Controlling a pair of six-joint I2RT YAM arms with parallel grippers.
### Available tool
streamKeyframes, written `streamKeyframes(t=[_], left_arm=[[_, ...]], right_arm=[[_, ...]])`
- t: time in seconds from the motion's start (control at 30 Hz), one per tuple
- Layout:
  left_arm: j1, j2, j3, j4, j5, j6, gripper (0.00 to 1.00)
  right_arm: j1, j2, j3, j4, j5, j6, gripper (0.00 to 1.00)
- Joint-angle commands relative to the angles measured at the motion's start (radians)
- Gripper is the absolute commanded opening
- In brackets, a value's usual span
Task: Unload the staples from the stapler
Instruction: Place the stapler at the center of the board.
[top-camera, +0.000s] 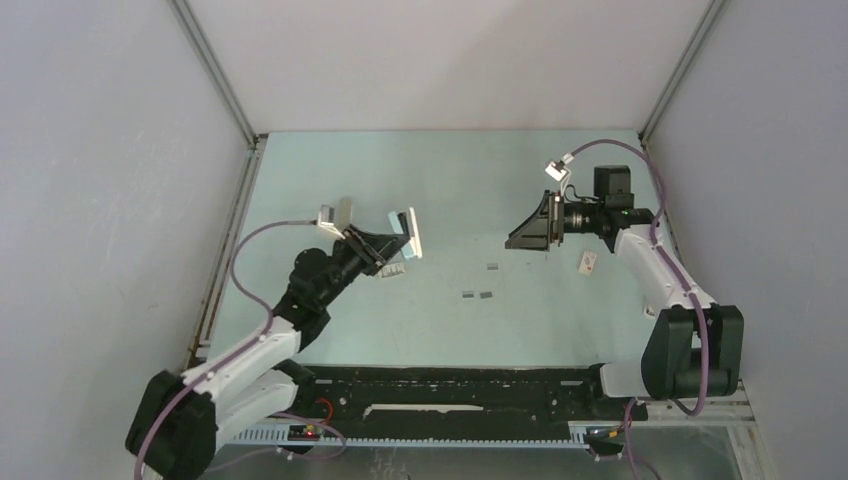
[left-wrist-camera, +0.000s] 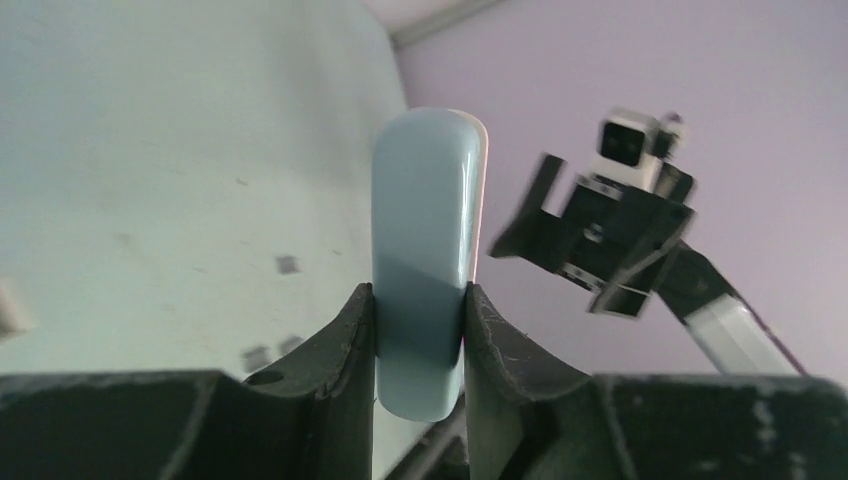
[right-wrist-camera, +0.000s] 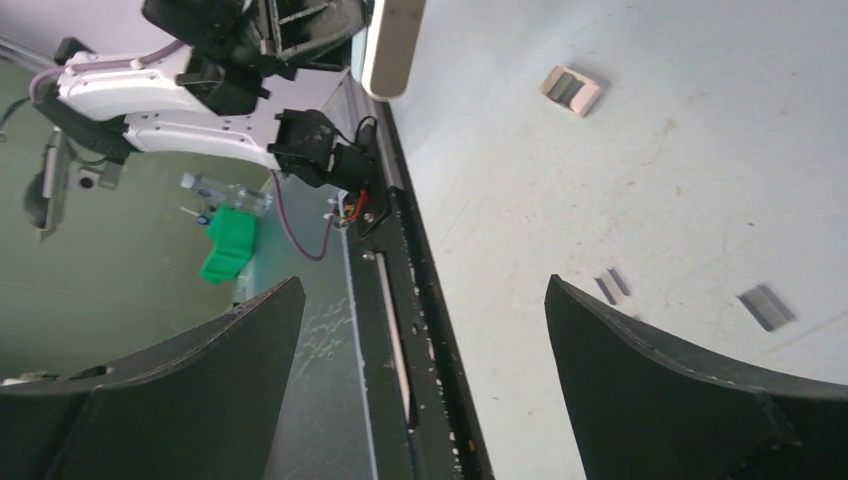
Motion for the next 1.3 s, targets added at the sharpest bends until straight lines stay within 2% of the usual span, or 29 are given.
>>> streamKeyframes(t=[0.0, 0.23, 0.37, 0.6, 1.0, 1.27], left_arm=[[0.081, -0.163, 0.04, -0.38, -0.1, 0.205, 0.0], [0.247, -0.275, 0.099, -0.675, -0.123, 0.374, 0.0], [0.347, -0.287, 0.113, -0.756, -0.122, 0.417, 0.0], [0.44, -0.298, 0.117, -0.815, -0.157, 0.46, 0.0], [0.482, -0.269, 0.163, -0.901, -0.305, 0.508, 0.0], [0.534, -0.221, 0.187, -0.912, -0.32, 0.514, 0.0]], right_arm=[[-0.039, -0.057, -0.005, -0.101, 0.027, -0.143, 1.0], [-0.091, -0.079, -0.039, -0.084, 0.031, -0.114, 1.0], [-0.104, -0.082, -0.041, -0.083, 0.029, -0.114, 1.0], [-0.116, -0.083, -0.051, -0.072, 0.031, -0.112, 1.0], [-0.12, -0.082, -0.054, -0.07, 0.032, -0.112, 1.0], [-0.122, -0.082, -0.055, -0.069, 0.034, -0.114, 1.0]])
